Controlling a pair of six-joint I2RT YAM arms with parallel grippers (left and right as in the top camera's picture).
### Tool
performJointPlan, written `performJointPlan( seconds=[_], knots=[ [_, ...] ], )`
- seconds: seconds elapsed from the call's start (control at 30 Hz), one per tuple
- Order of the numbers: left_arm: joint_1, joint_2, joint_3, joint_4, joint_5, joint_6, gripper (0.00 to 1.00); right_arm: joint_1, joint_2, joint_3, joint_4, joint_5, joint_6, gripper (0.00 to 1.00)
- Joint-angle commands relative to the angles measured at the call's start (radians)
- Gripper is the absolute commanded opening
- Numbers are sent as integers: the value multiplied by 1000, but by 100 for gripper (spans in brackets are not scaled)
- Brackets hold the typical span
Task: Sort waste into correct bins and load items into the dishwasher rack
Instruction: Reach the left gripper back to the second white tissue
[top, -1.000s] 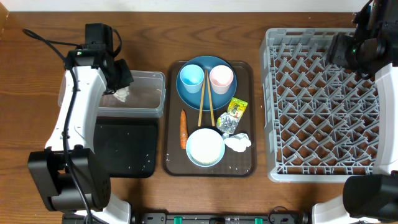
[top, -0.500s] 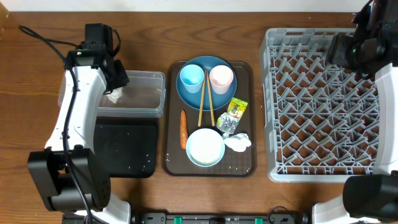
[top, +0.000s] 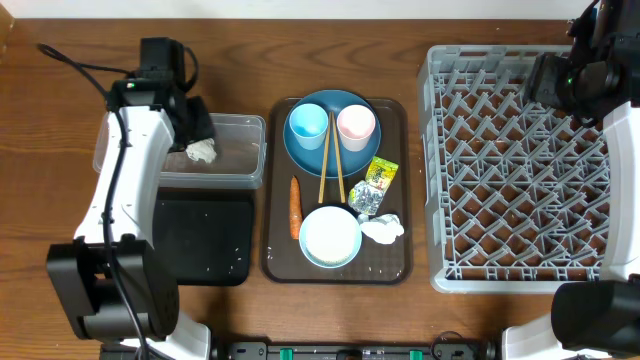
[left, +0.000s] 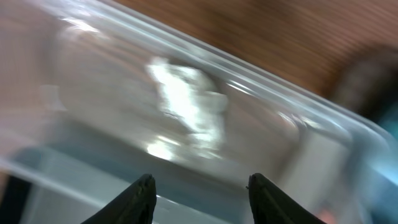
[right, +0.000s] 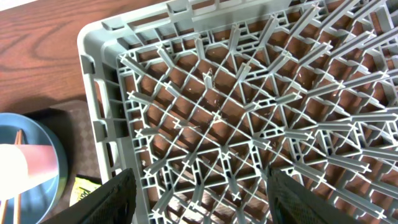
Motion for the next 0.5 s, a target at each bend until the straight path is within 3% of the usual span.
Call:
performJointPlan(
  seconds=[0.0,0.2,0.33,0.47],
  knots=[
    [-72,-65,34,-29,295,104,50,-3,-2,17,2,-1,14,67],
    [-237,-91,34,-82,449,129,47,-3,-2,17,16,-1,14,67],
    [-368,-90,32,-94,447,169,47,-3,-2,17,16,-1,14,67],
    [-506,-87,27,-69,352,183,47,-3,-2,17,18,-1,14,67]
  ],
)
